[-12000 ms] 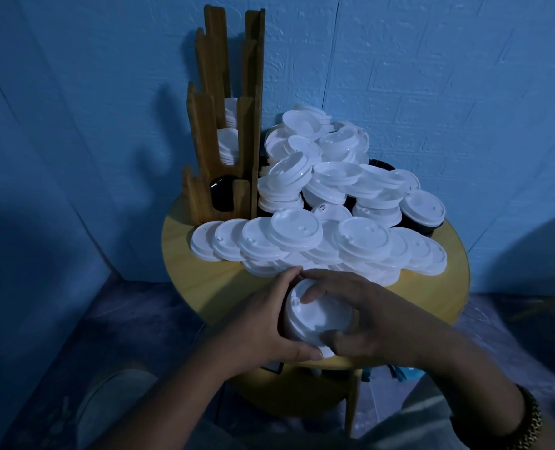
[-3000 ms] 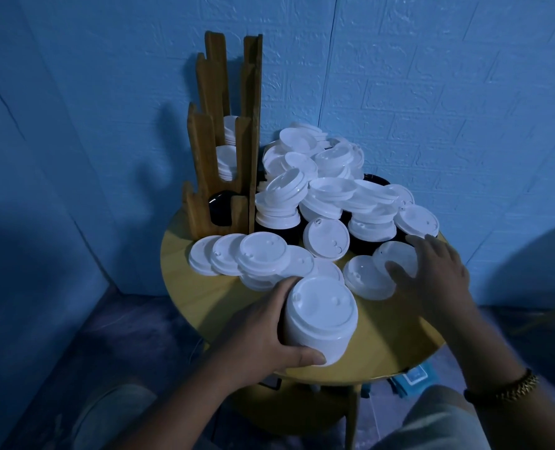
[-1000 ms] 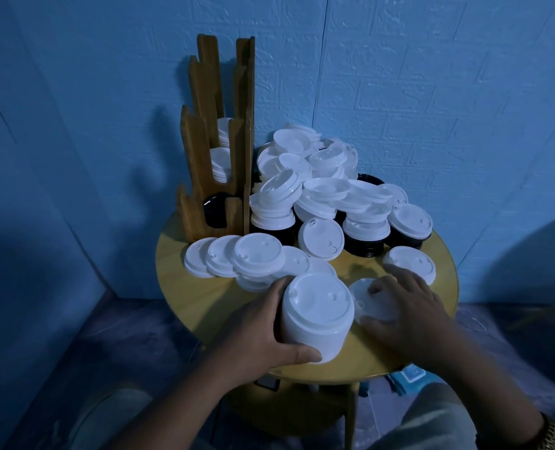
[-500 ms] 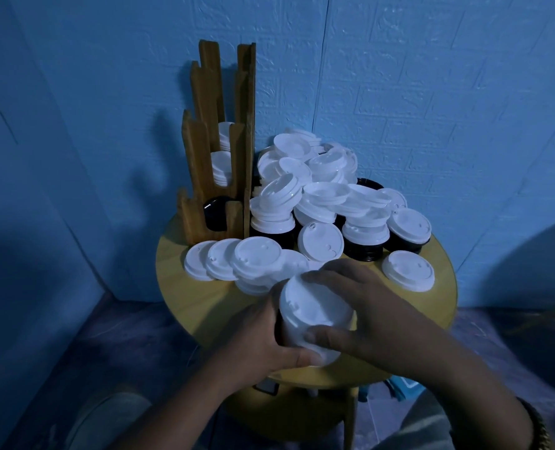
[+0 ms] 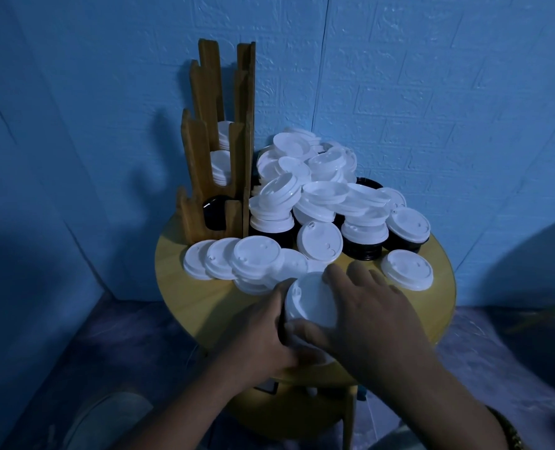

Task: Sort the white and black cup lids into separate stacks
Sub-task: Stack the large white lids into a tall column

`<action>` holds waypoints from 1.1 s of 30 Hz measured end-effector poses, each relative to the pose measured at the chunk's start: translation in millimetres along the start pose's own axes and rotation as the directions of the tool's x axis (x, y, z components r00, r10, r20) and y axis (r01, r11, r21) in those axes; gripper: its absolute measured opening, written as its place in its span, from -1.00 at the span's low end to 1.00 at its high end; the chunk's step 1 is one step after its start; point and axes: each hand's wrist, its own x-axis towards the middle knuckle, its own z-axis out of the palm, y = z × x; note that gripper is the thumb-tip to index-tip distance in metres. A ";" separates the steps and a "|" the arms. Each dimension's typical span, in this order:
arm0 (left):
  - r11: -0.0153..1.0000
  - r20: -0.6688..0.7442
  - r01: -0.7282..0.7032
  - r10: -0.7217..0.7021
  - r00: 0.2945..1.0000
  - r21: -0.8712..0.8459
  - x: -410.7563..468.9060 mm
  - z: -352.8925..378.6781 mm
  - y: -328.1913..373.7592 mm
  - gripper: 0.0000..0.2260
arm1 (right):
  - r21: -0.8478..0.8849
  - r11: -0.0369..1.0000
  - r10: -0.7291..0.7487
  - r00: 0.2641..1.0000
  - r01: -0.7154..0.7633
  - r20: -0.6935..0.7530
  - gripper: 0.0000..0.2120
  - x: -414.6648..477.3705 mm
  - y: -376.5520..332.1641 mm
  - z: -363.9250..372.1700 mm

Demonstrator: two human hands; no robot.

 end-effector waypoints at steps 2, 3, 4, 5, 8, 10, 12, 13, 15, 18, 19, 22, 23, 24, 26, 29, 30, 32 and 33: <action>1.000 0.000 -0.002 0.002 1.000 -0.005 0.3 0.3 -0.3 -0.10 | 0.020 1.000 -0.022 1.000 0.022 0.000 -0.16 0.7 2.7 5.1; 1.000 0.003 -0.002 0.002 1.000 -0.006 0.1 -0.2 -0.4 -0.11 | 0.095 0.994 -0.060 0.998 0.058 0.016 -0.15 1.7 9.8 7.3; 1.000 0.006 -0.002 0.002 1.000 -0.004 -0.1 -0.7 -0.4 -0.12 | 0.241 0.967 -0.095 0.995 0.083 0.039 -0.18 3.7 20.2 8.9; 1.000 0.005 -0.003 0.003 1.000 0.002 -0.3 -1.0 -0.3 -0.12 | 0.428 0.901 -0.111 0.992 0.077 0.055 -0.25 5.8 31.8 8.2; 1.000 -0.003 -0.011 0.011 1.000 0.025 -0.7 -1.4 0.6 -0.13 | 0.704 0.710 0.031 0.999 0.003 -0.036 -0.44 18.6 73.1 20.5; 0.999 0.001 -0.012 0.012 1.000 0.030 -0.3 -1.2 0.4 -0.12 | 0.540 0.834 0.191 0.977 -0.113 -0.091 -0.36 32.7 102.0 40.2; 0.999 -0.001 -0.013 0.013 1.000 0.029 -0.3 -1.0 0.0 -0.11 | 0.298 0.902 0.319 0.948 -0.312 0.027 -0.41 39.2 117.5 51.9; 1.000 -0.001 -0.015 0.015 1.000 0.027 -0.5 -1.2 -0.1 -0.11 | 0.209 0.912 0.339 0.936 -0.352 0.094 -0.46 38.8 120.7 56.2; 1.000 -0.002 -0.018 0.018 1.000 0.025 -0.3 -1.4 -0.1 -0.11 | 0.102 0.939 0.312 0.938 -0.329 0.154 -0.51 32.7 120.0 60.3; 1.000 -0.005 -0.013 0.013 1.000 0.025 -0.3 -1.6 0.0 -0.10 | 0.074 0.965 0.241 0.962 -0.252 0.127 -0.56 23.6 109.4 58.6; 1.000 -0.003 -0.011 0.011 1.000 0.024 -0.1 -1.4 -0.5 -0.10 | 0.079 0.966 0.233 0.964 -0.245 0.130 -0.56 22.7 105.7 57.0; 1.000 0.006 -0.008 0.008 1.000 0.011 -0.5 -0.9 -1.1 -0.09 | 0.152 0.952 0.245 0.959 -0.266 0.142 -0.57 24.3 104.4 57.7; 1.000 0.006 -0.008 0.008 1.000 0.009 -1.0 -1.0 -1.2 -0.09 | 0.206 0.941 0.238 0.959 -0.267 0.157 -0.60 24.6 104.9 57.7; 1.000 0.003 -0.010 0.010 1.000 0.009 -1.5 -1.2 -1.1 -0.08 | 0.275 0.923 0.227 0.959 -0.268 0.172 -0.63 25.2 104.6 57.6; 1.000 0.002 -0.012 0.012 1.000 0.015 -2.1 -1.7 -0.7 -0.09 | 0.362 0.895 0.209 0.962 -0.260 0.175 -0.62 25.9 103.1 58.9; 1.000 0.003 -0.013 0.013 1.000 0.017 -2.4 -2.0 -0.5 -0.10 | 0.357 0.888 0.263 0.957 -0.290 0.122 -0.40 25.6 101.9 63.8; 1.000 0.003 -0.014 0.014 1.000 0.021 -2.5 -2.0 0.0 -0.10 | 0.380 0.874 0.294 0.953 -0.301 0.079 -0.36 24.2 100.5 62.3; 0.999 -0.001 -0.015 0.015 1.000 0.030 -2.5 -2.0 0.4 -0.10 | 0.482 0.839 0.326 0.942 -0.251 -0.077 -0.31 17.3 95.2 51.6; 0.999 -0.005 -0.014 0.015 1.000 0.031 -2.3 -2.0 0.6 -0.10 | 0.552 0.817 0.303 0.939 -0.168 -0.161 -0.31 12.5 89.8 43.7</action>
